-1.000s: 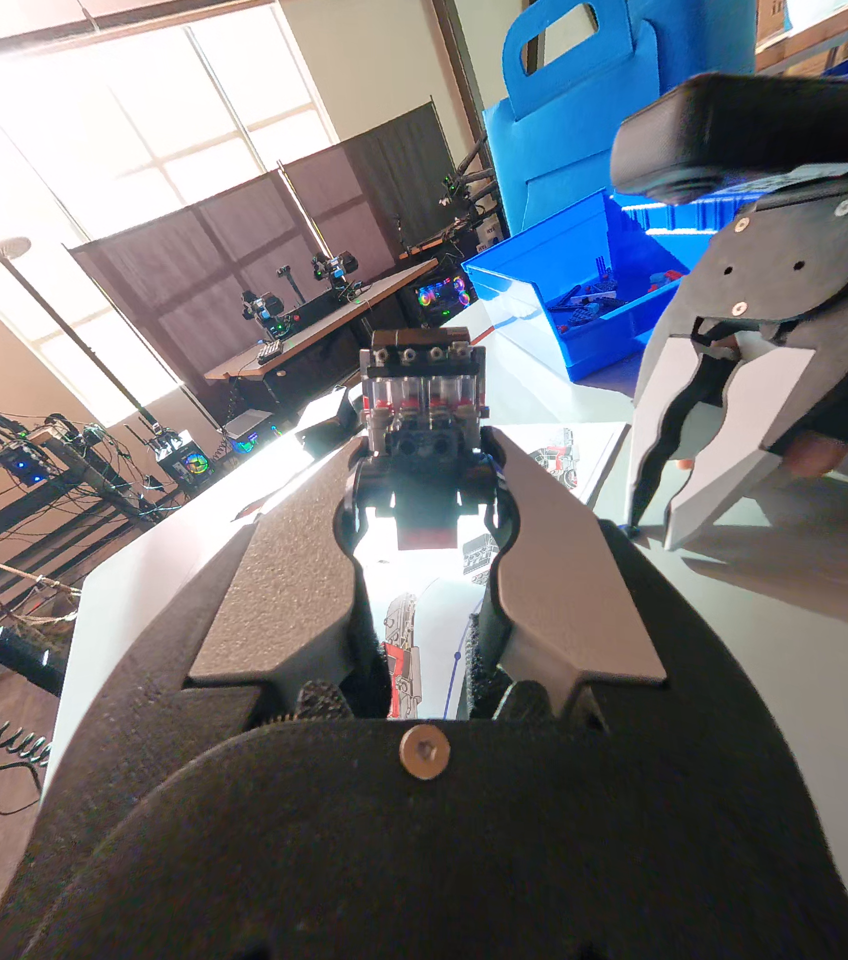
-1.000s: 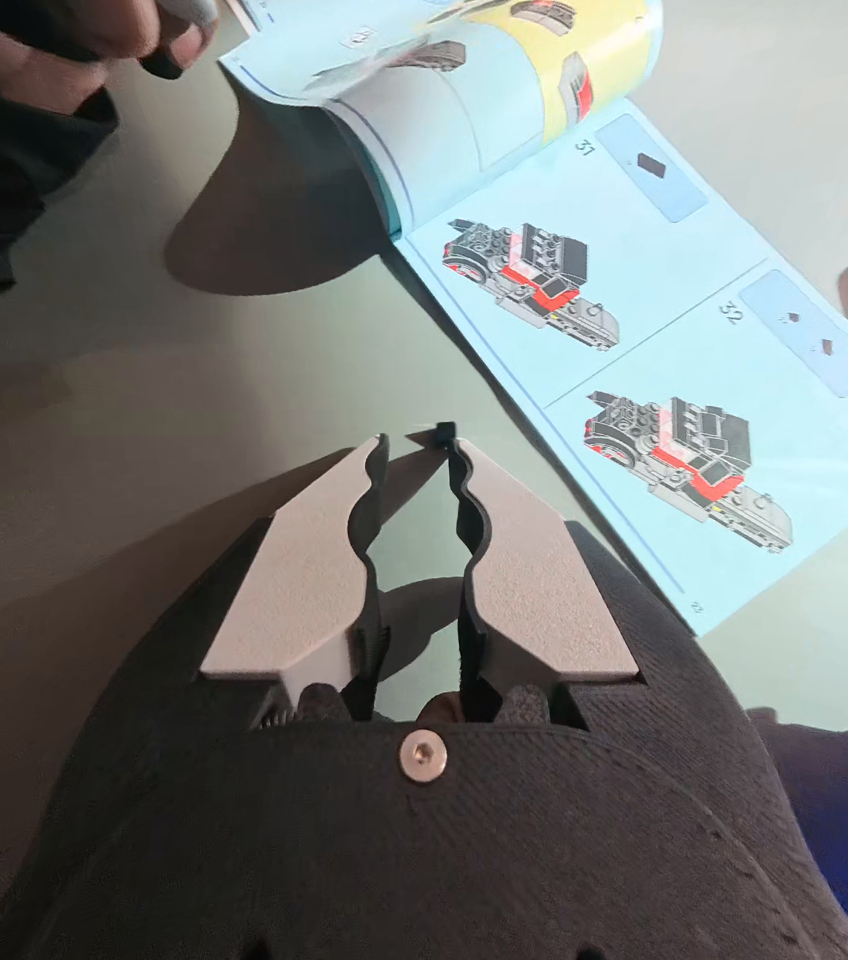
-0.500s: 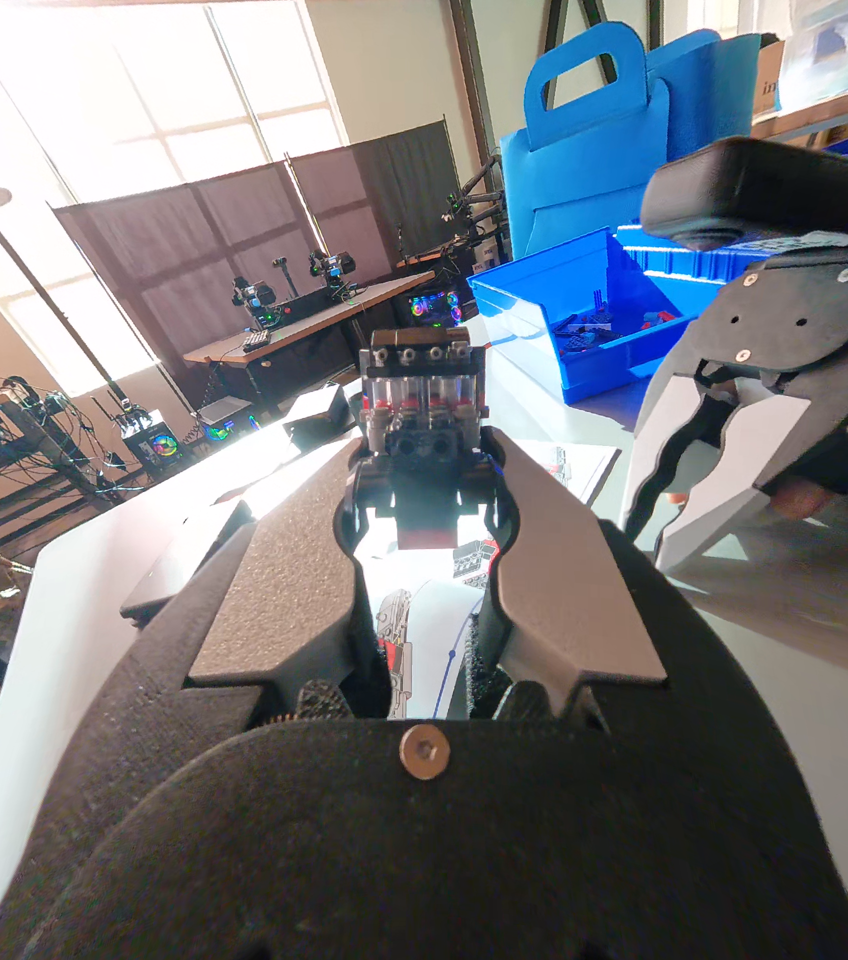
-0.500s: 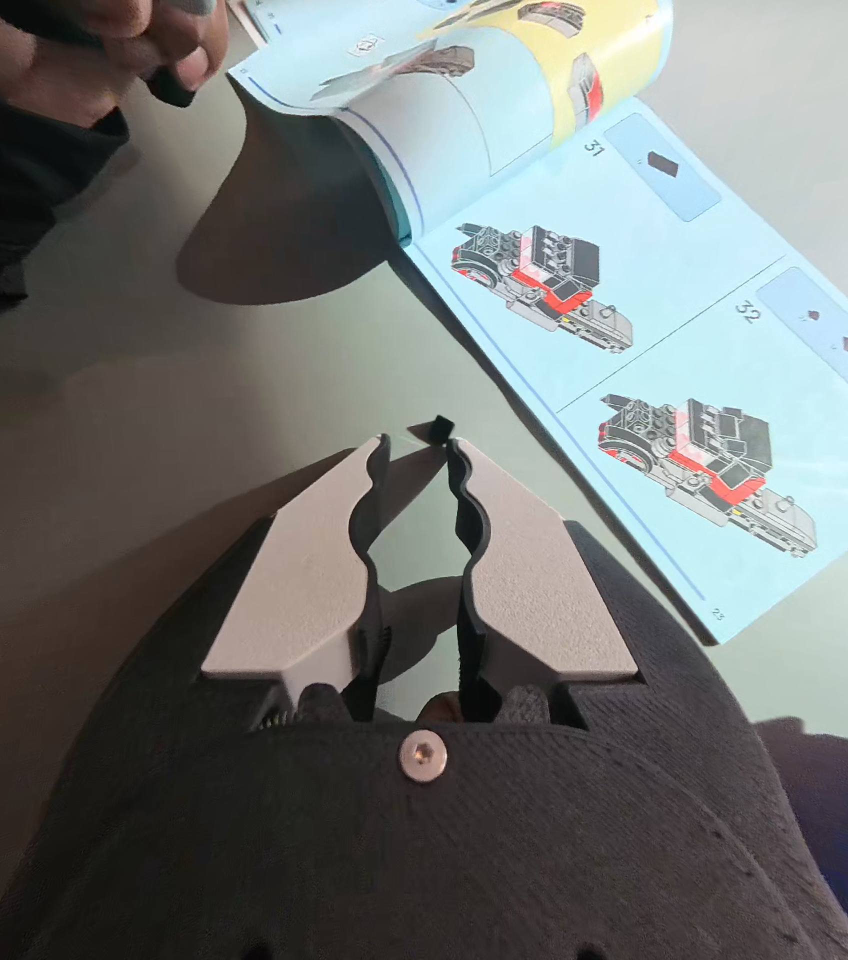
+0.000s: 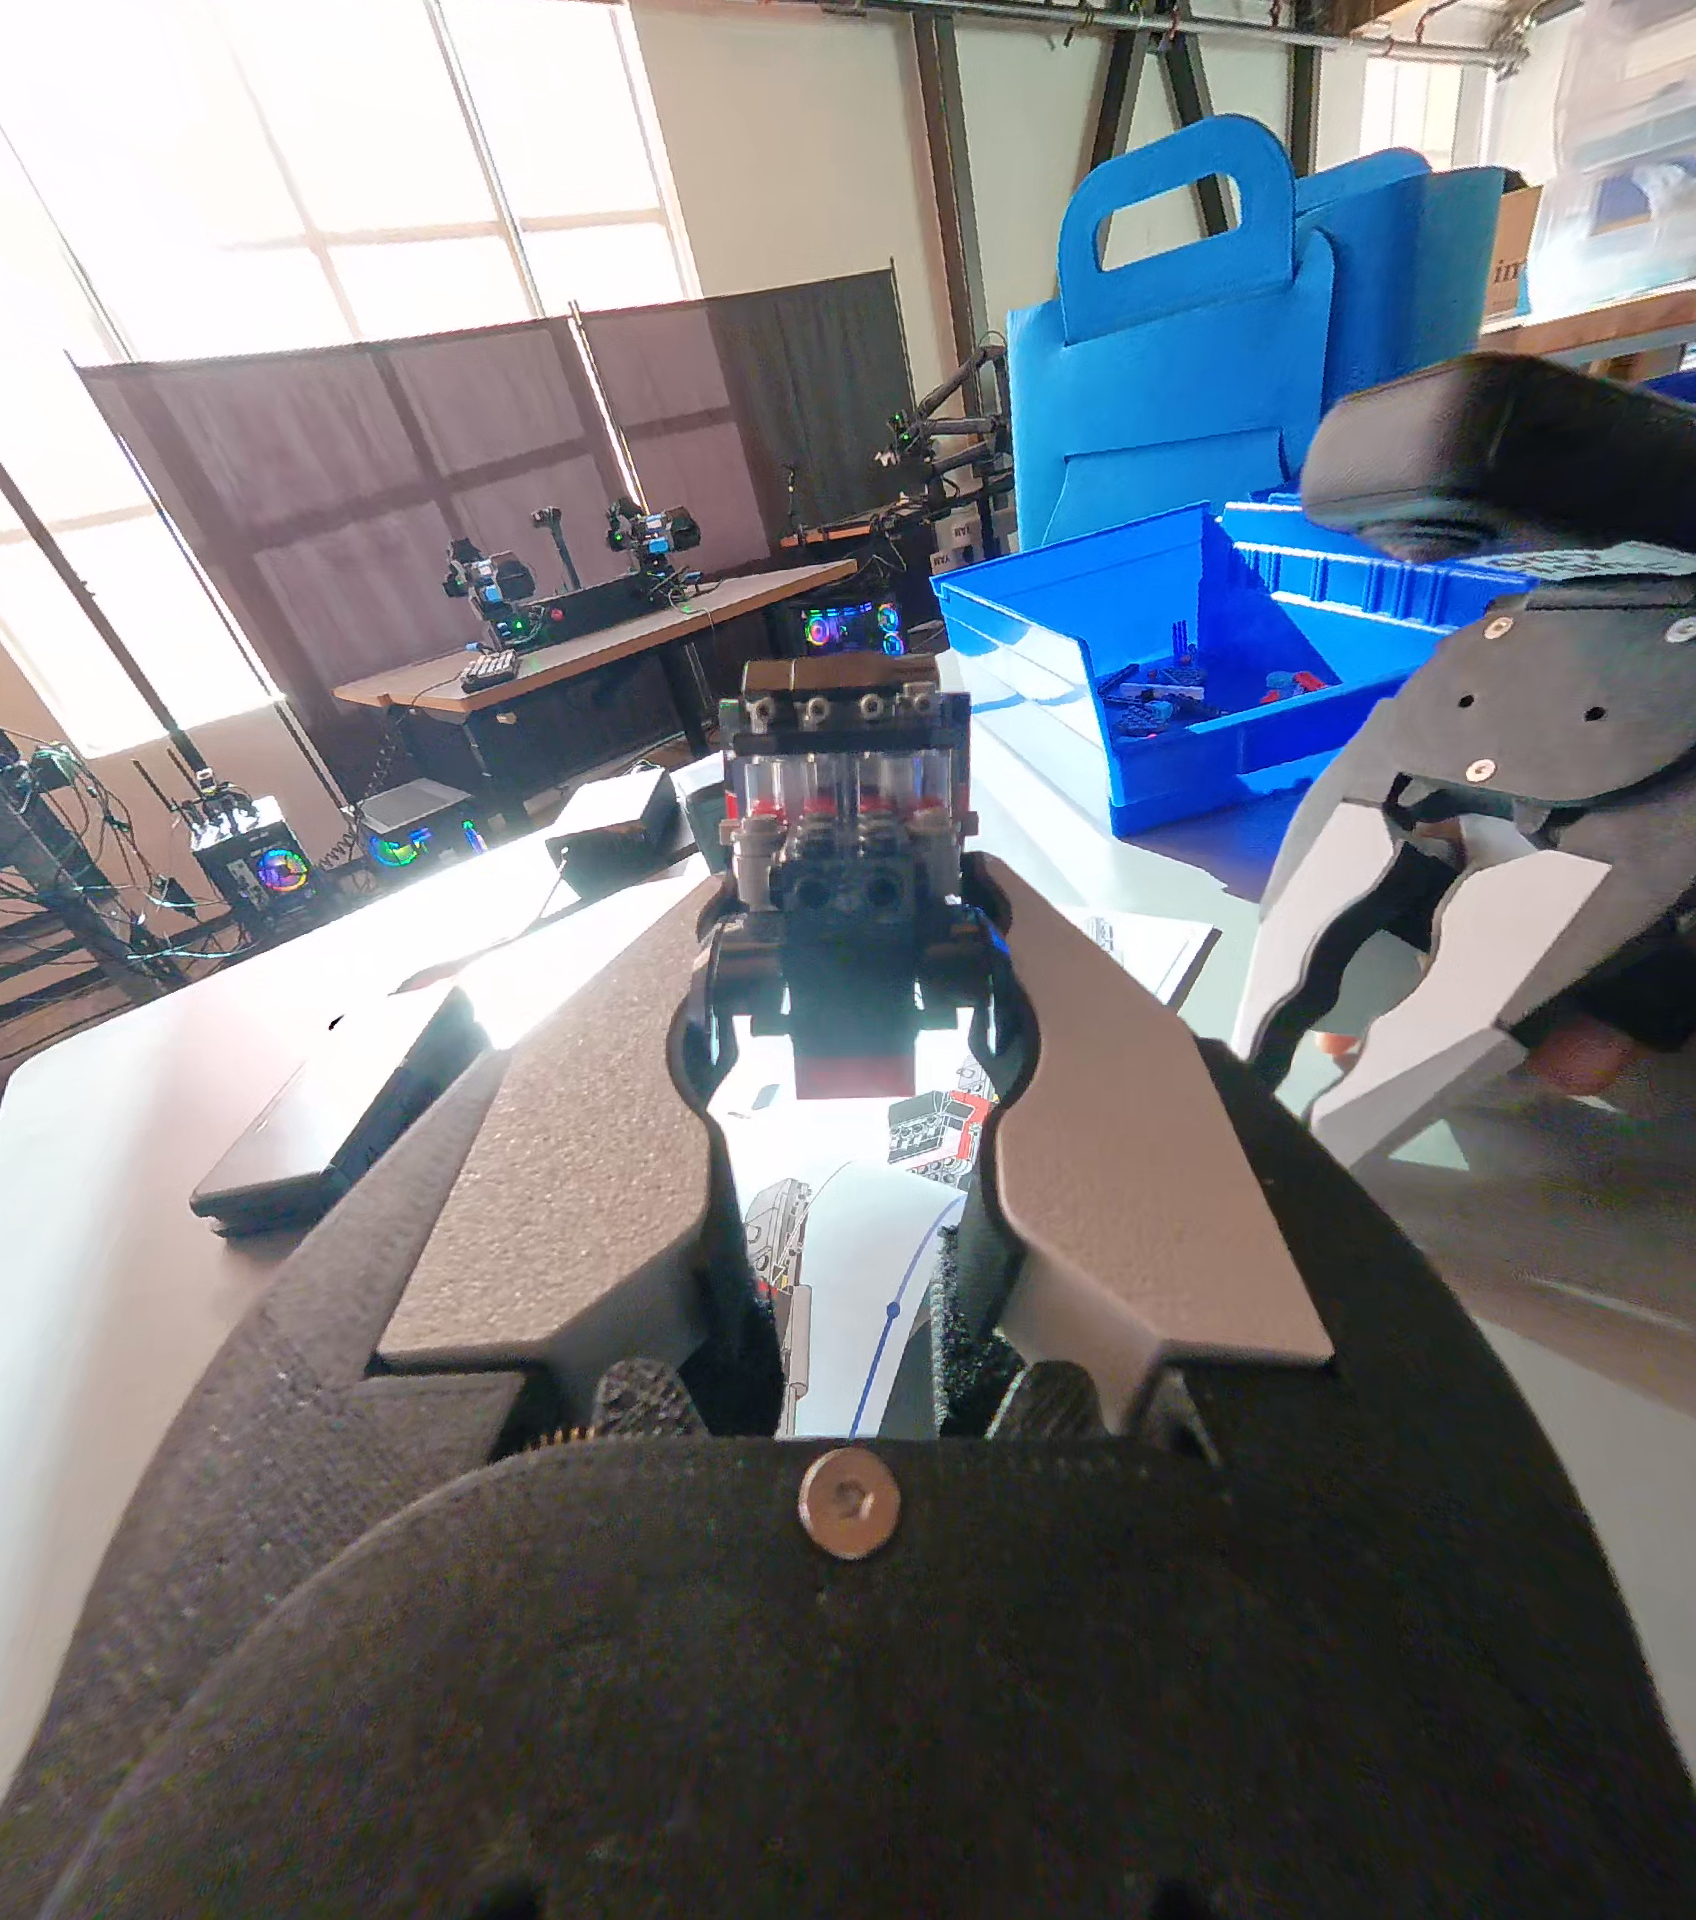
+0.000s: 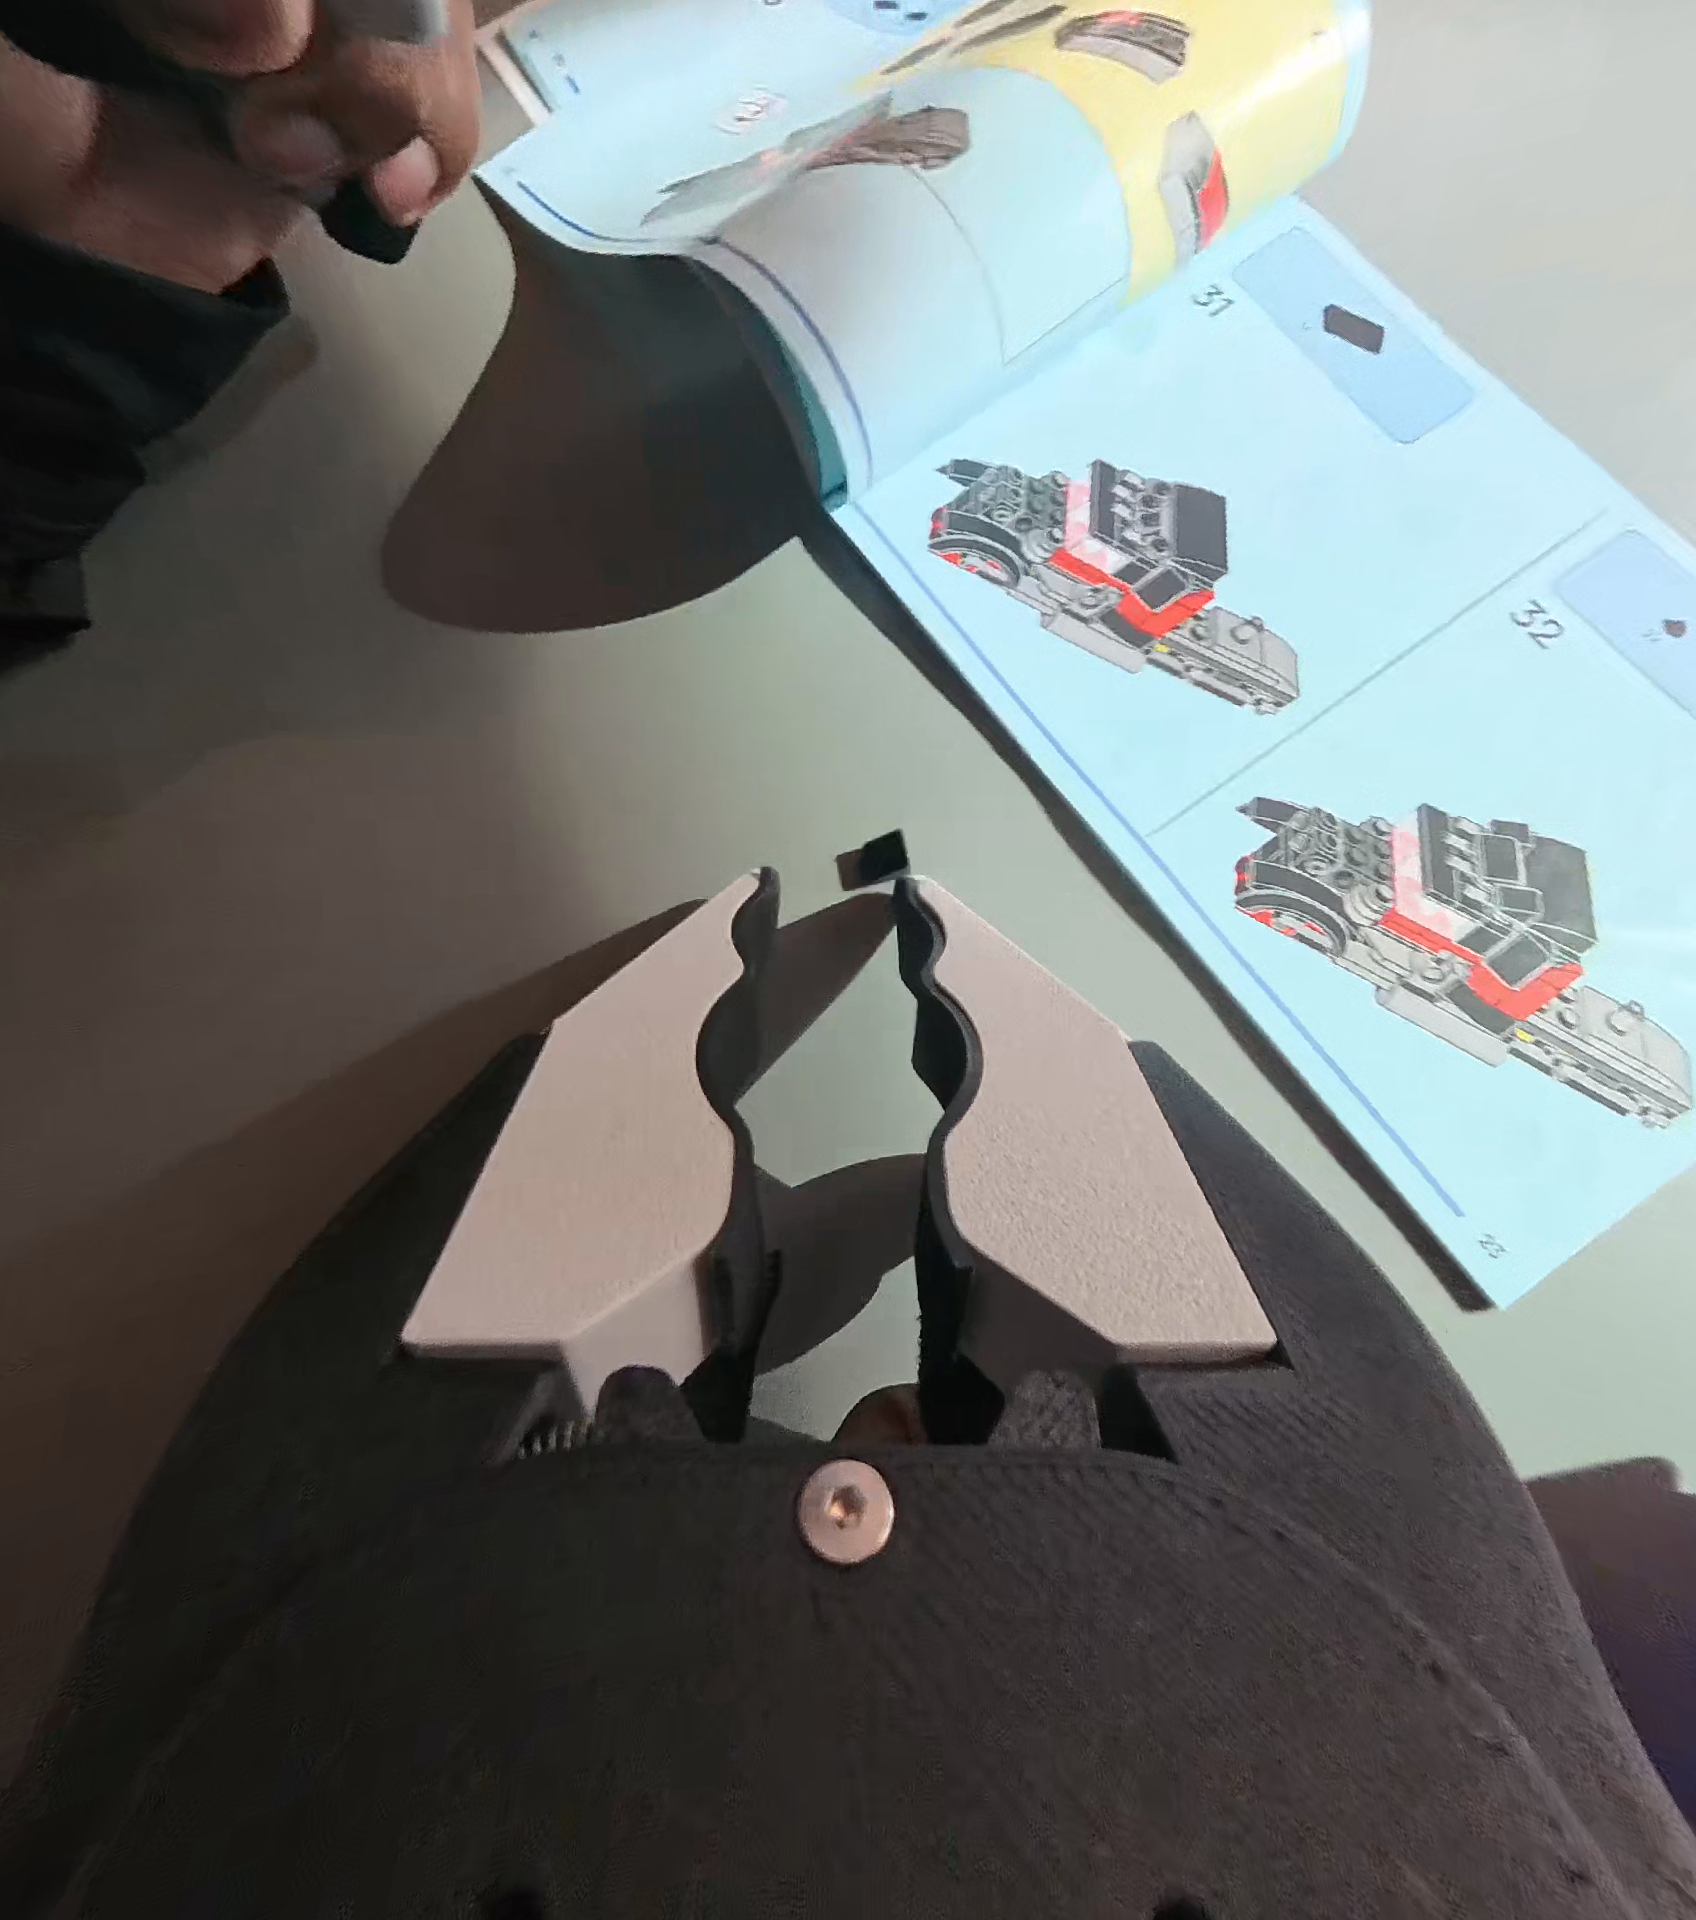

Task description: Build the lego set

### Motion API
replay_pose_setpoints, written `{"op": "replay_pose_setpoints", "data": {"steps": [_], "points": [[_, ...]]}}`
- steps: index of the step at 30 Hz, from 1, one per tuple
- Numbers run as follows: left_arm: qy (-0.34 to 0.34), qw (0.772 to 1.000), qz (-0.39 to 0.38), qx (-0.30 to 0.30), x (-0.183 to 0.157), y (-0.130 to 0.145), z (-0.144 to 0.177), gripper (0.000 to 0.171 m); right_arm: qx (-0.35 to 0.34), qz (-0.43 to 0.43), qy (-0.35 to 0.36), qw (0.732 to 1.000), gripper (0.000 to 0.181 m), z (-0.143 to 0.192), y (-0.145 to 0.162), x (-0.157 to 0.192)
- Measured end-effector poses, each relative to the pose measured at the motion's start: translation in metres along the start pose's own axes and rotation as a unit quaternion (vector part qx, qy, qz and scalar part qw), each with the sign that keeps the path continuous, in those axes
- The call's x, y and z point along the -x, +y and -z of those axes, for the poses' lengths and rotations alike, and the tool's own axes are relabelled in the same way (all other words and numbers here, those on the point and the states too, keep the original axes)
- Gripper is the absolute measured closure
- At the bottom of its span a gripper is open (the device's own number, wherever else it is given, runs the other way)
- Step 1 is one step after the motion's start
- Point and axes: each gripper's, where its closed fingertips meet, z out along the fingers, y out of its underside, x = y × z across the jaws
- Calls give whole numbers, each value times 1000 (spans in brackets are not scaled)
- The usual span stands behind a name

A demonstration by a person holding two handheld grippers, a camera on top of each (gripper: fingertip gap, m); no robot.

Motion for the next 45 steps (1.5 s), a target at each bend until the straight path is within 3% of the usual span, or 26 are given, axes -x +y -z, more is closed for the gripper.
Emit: {"op": "replay_pose_setpoints", "data": {"steps": [5,11,27,31,37,40,45], "points": [[1,1000,3,-2,0,-1,0,128,-10,9,-18,1000,157,0,-5,10],[2,1000,6,-4,0,-1,0,128,-16,-3,8,1000,160,1,-7,-17],[10,1000,22,6,0,3,-1,128,-10,-12,-23,1000,177,-4,-15,-7],[16,999,39,11,-2,6,-3,129,-68,-47,-33,996,177,18,-47,-8],[18,999,40,21,-5,8,-6,128,-169,-78,-62,981,178,66,-124,-4],[18,999,41,23,-6,9,-7,129,-182,-75,-68,978,178,75,-151,0],[14,999,43,27,-4,11,-6,128,-162,-63,-64,983,178,64,-164,6]]}}
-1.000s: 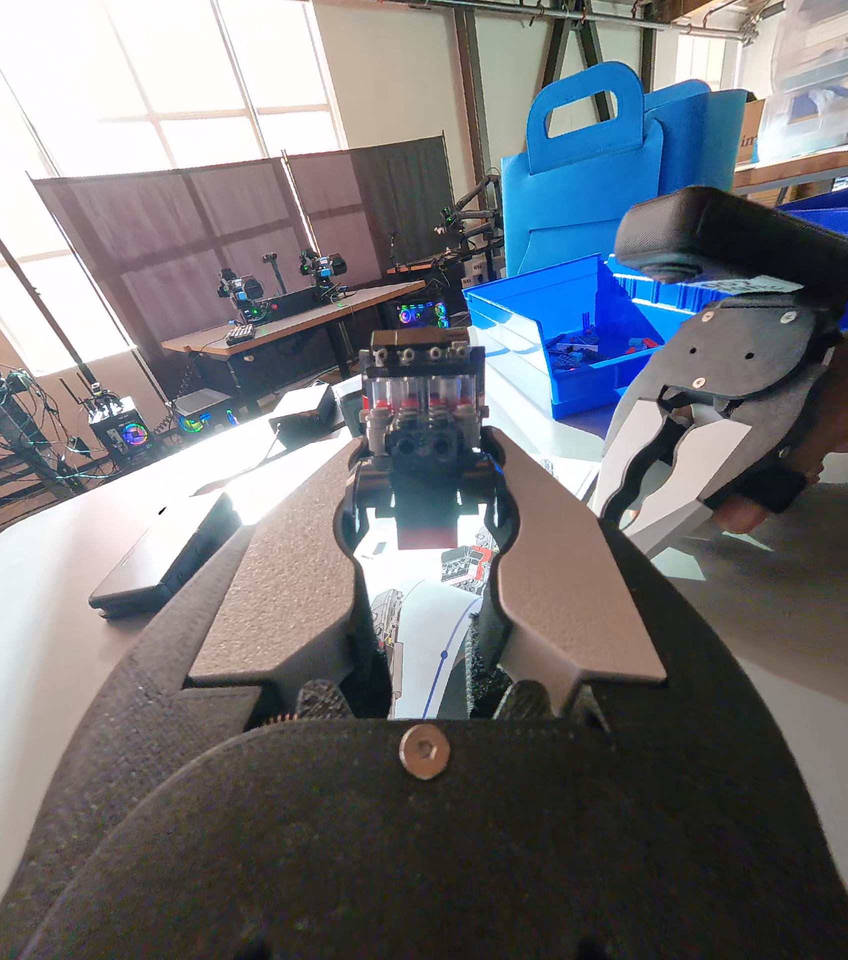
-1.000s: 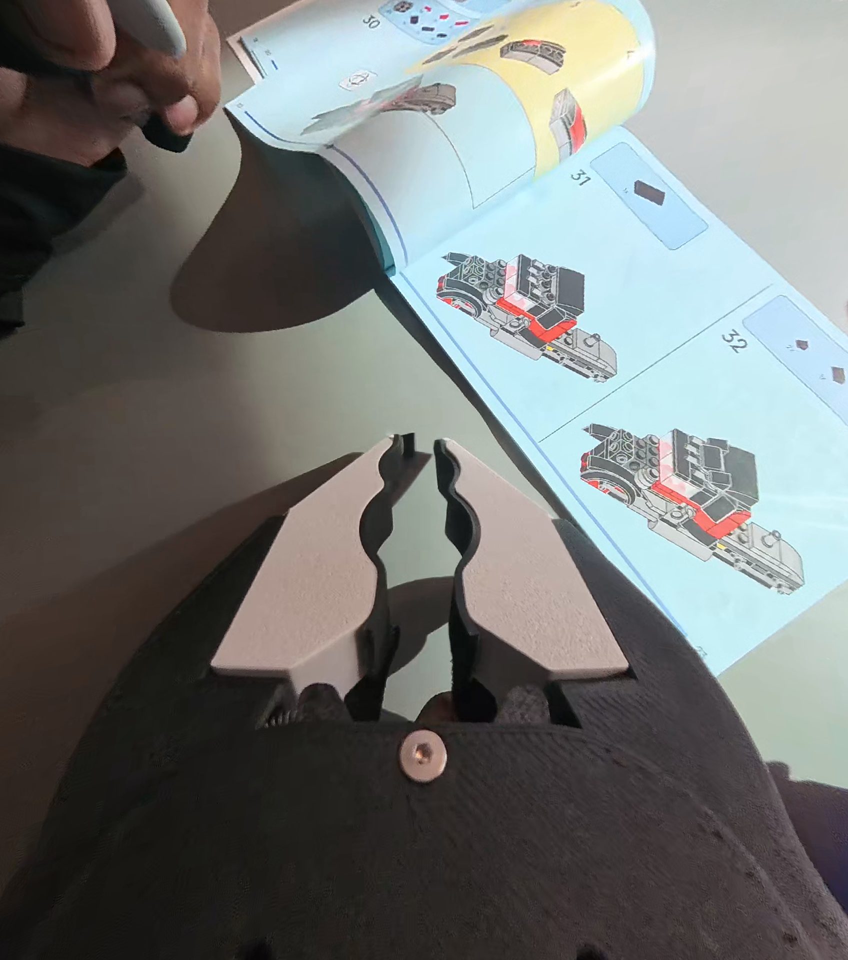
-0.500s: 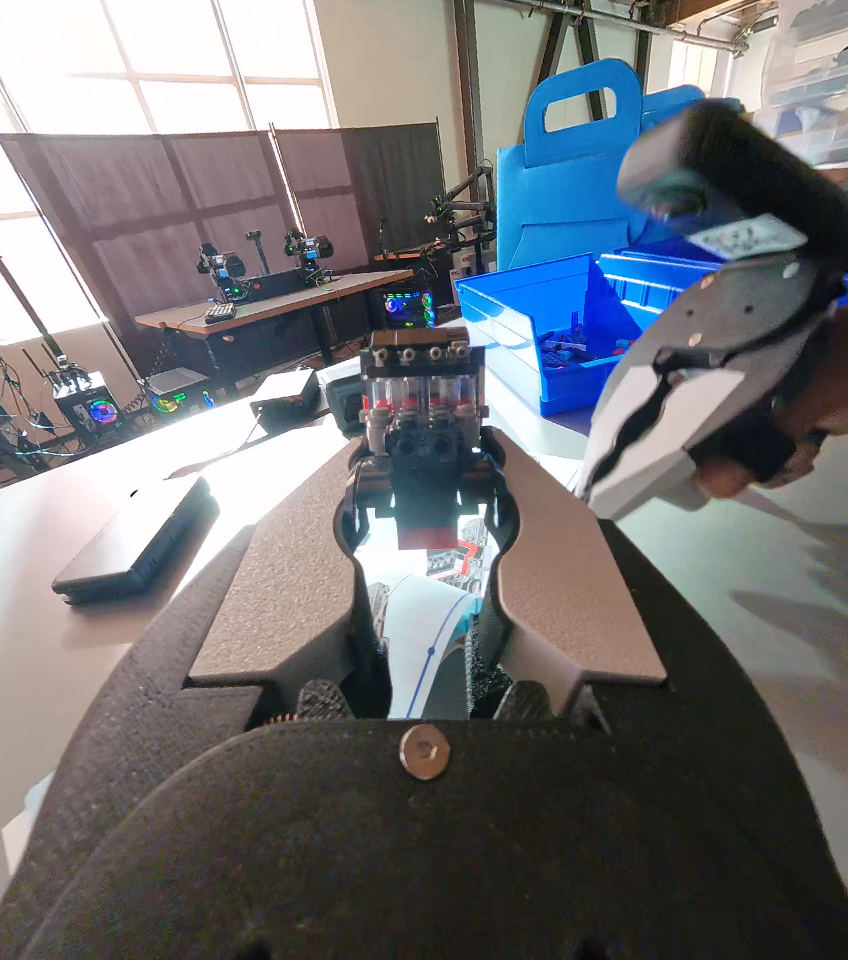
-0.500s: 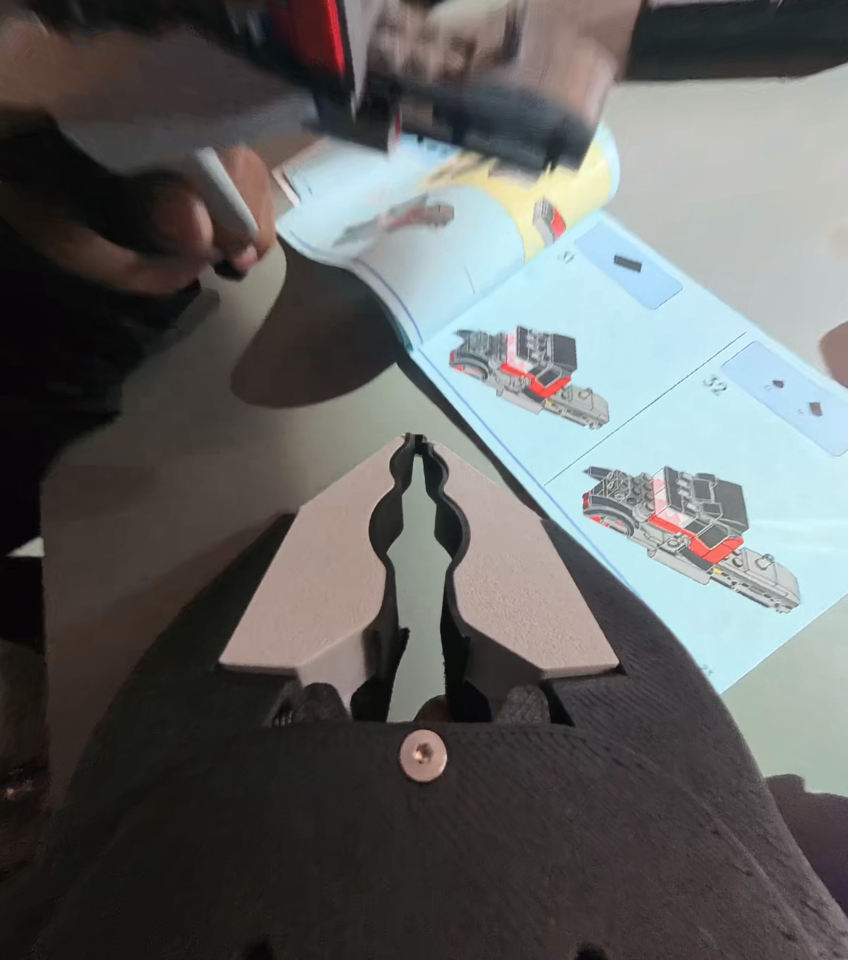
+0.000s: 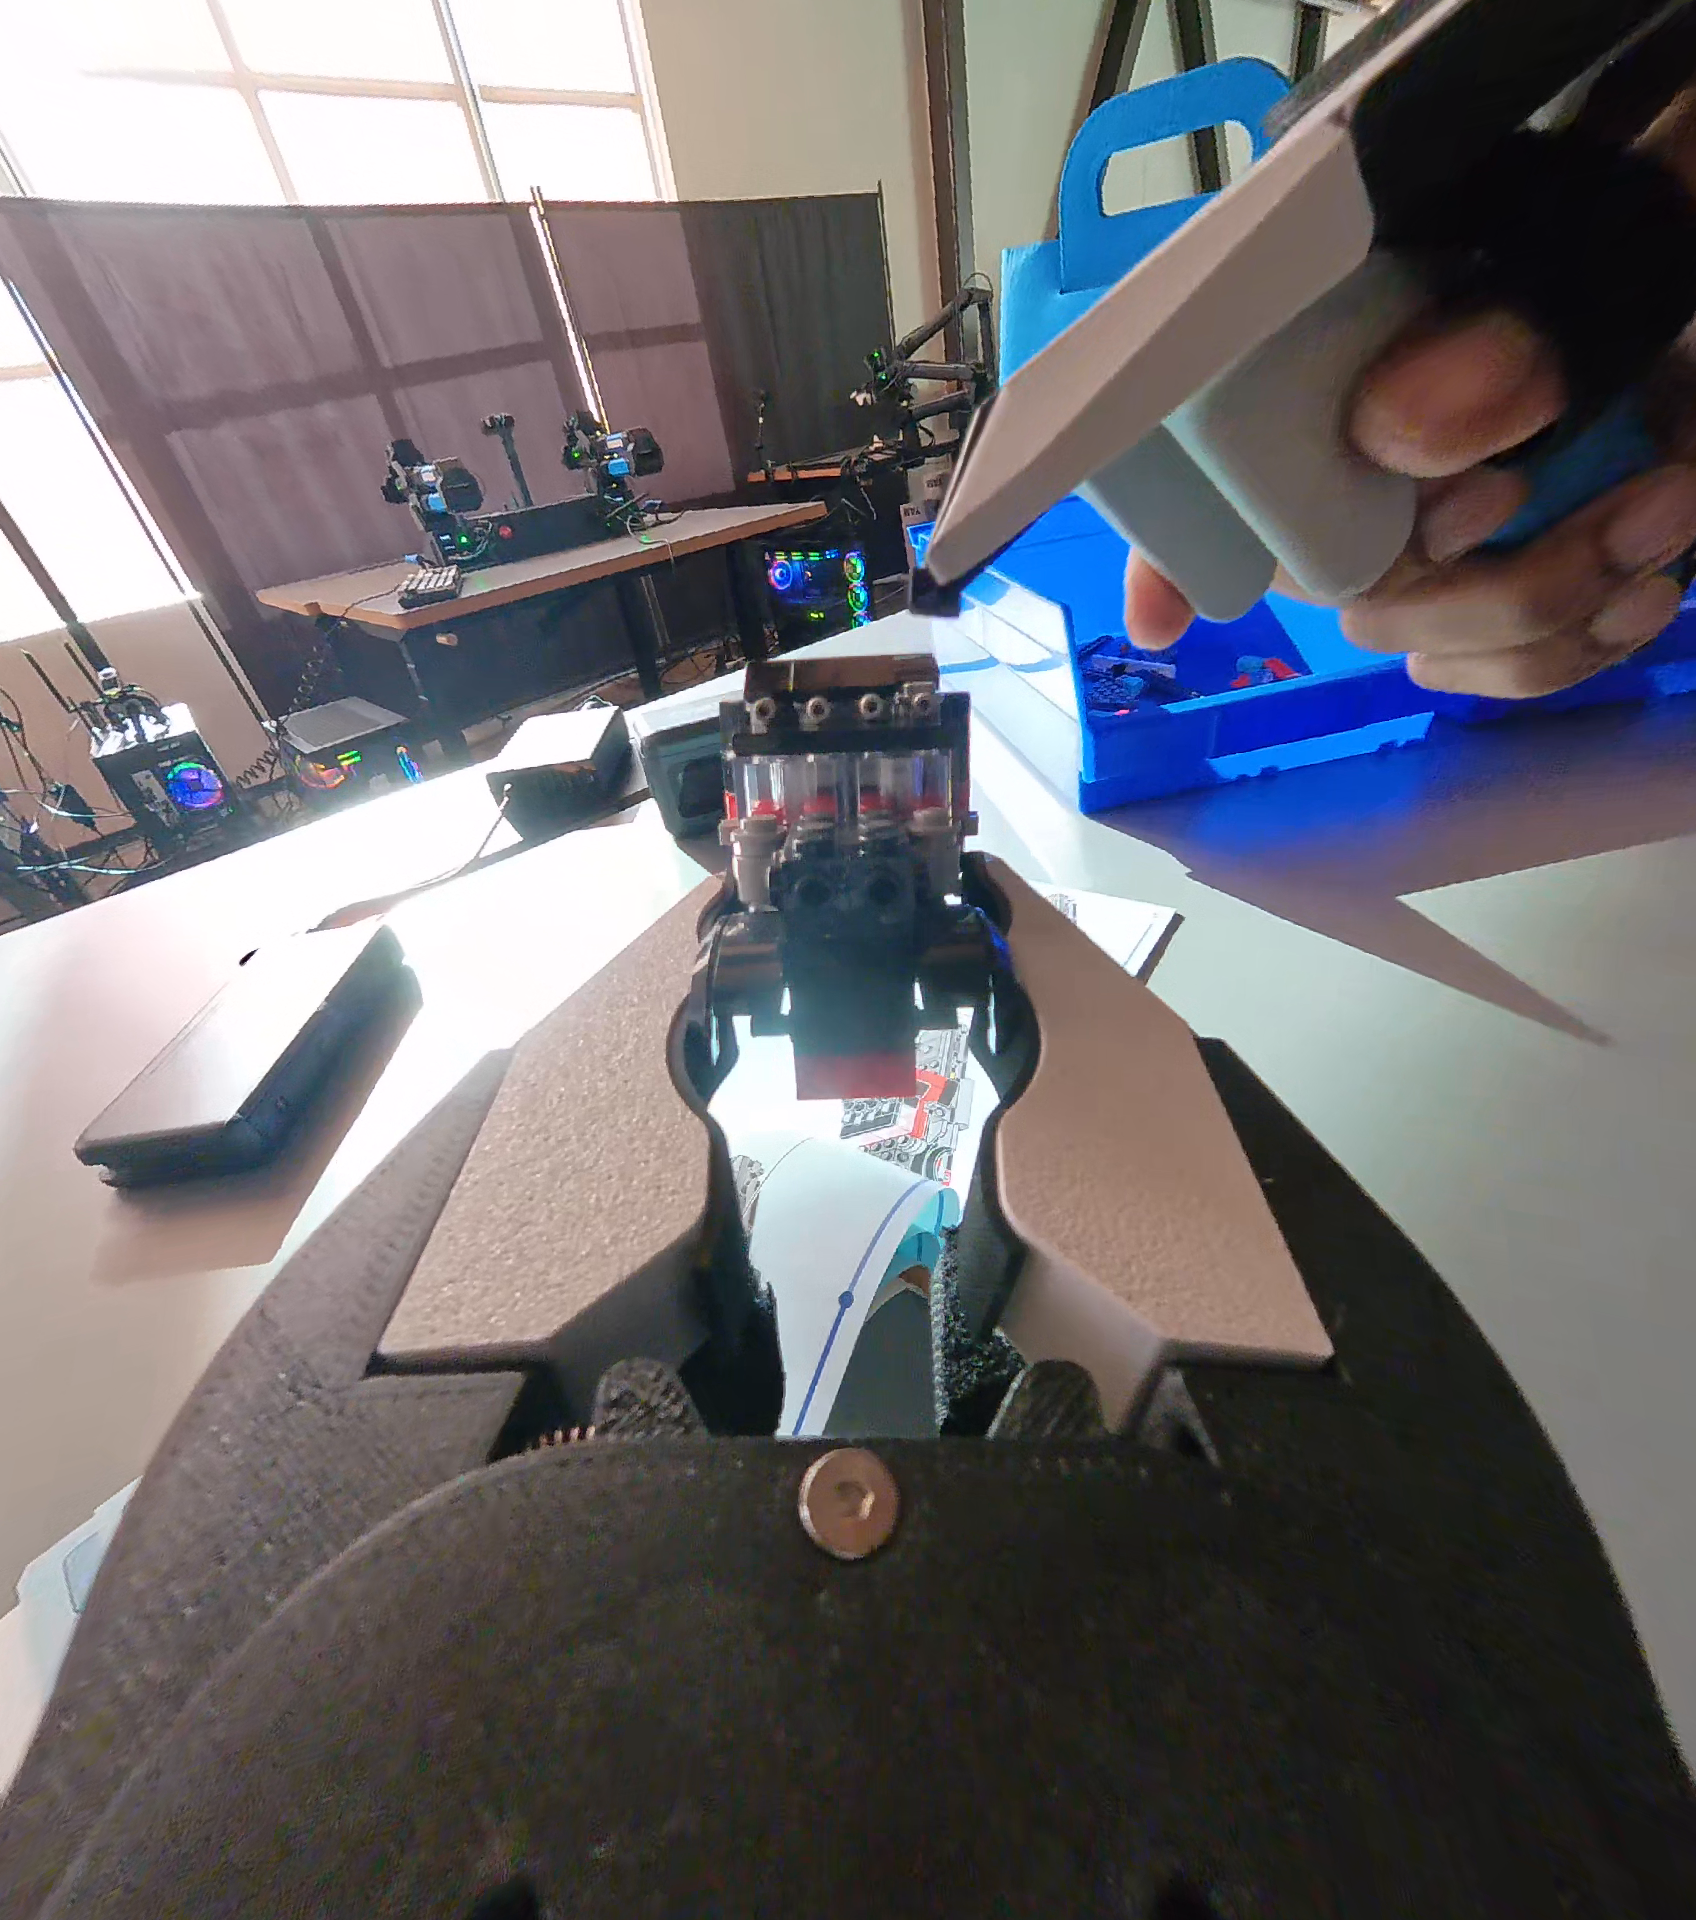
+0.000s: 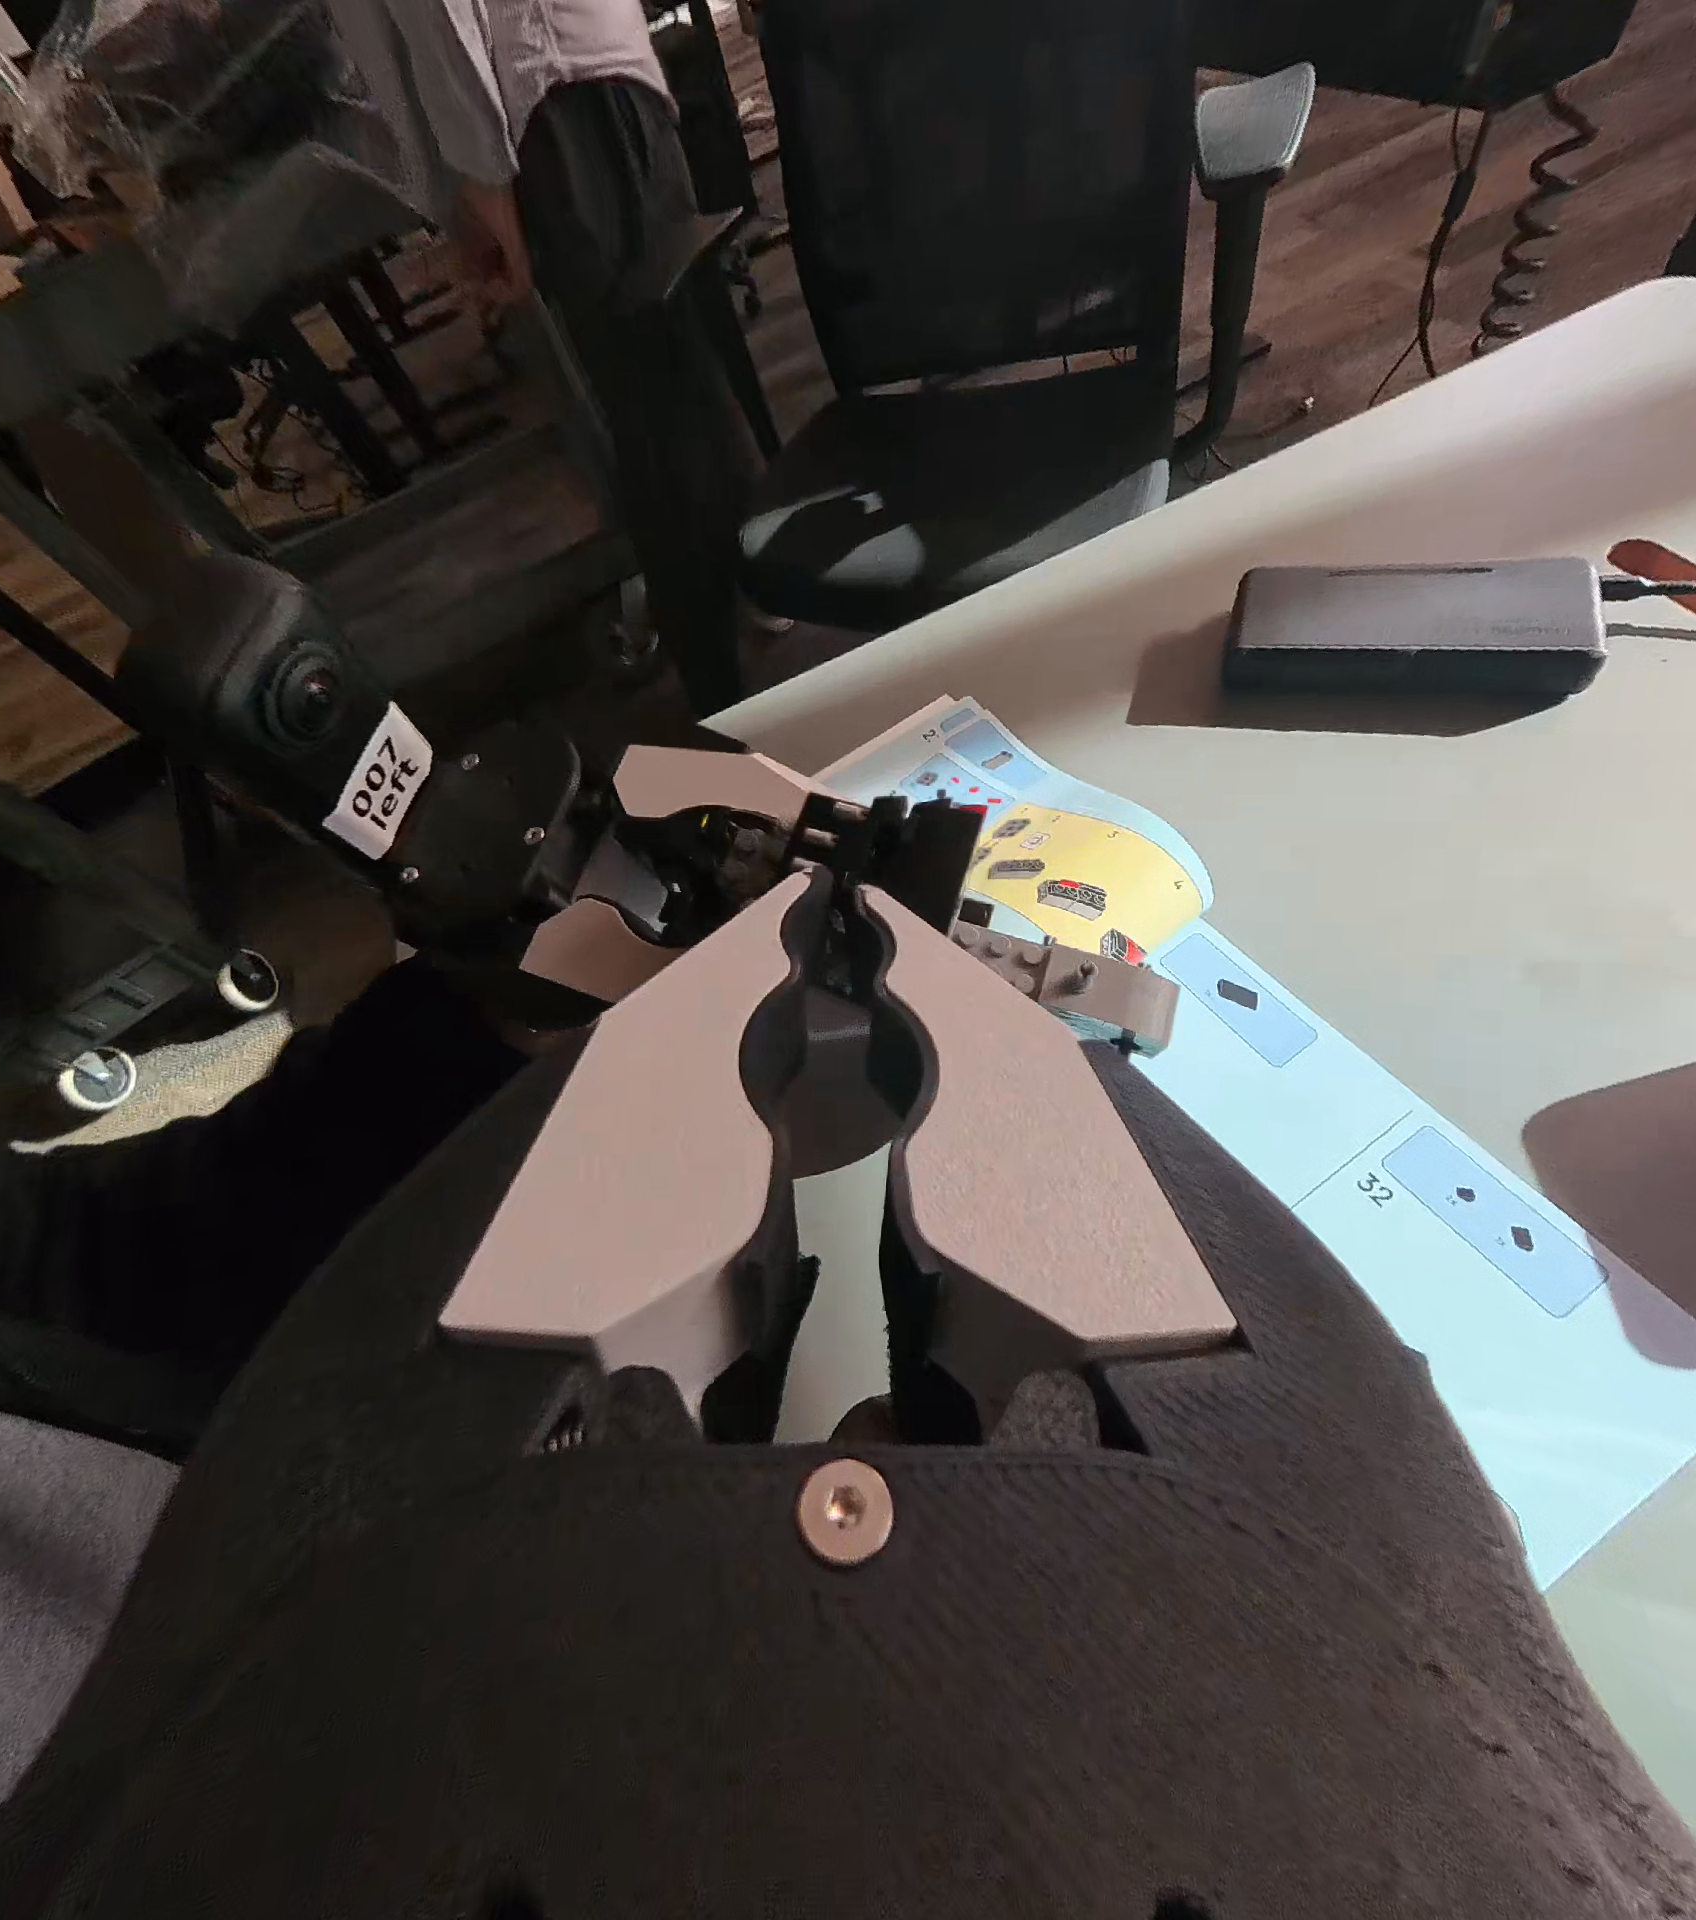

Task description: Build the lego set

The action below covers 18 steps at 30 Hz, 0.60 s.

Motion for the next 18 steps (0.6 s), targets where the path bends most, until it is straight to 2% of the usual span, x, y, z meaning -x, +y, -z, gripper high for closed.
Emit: {"op": "replay_pose_setpoints", "data": {"steps": [18], "points": [[-4,1000,12,9,4,4,1,129,49,66,68,994,179,-12,6,-4]]}}
